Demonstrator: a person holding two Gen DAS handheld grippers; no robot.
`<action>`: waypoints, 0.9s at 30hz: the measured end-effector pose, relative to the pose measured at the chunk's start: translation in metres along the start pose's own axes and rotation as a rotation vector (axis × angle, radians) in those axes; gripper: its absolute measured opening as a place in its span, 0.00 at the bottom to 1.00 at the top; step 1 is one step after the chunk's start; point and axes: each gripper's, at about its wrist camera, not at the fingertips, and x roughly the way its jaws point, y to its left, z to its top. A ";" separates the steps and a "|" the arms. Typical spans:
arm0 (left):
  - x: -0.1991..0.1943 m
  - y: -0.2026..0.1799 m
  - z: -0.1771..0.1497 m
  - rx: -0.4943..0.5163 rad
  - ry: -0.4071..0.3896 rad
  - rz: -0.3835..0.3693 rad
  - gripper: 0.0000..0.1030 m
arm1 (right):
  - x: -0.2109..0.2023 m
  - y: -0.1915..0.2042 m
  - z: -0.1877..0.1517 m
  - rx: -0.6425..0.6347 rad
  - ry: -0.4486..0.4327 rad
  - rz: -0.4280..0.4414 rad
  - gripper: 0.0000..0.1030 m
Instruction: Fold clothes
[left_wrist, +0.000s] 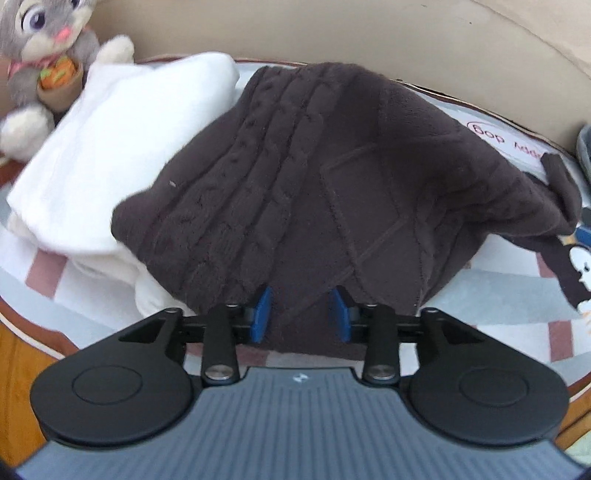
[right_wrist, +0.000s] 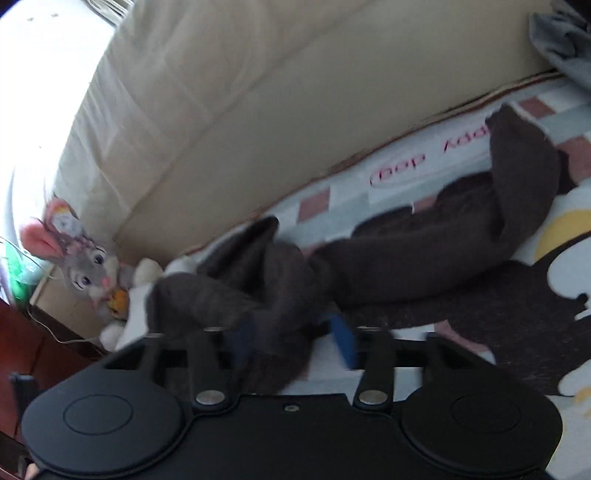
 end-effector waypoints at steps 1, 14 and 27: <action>-0.001 -0.002 0.000 0.002 0.022 0.001 0.44 | 0.007 -0.004 0.002 0.035 0.005 0.018 0.62; -0.074 -0.013 -0.019 -0.085 -0.077 0.105 0.50 | 0.081 0.030 0.022 0.304 -0.023 0.316 0.09; -0.048 -0.049 -0.006 -0.112 -0.082 -0.069 0.66 | -0.141 0.096 0.016 -0.358 -0.686 -0.381 0.13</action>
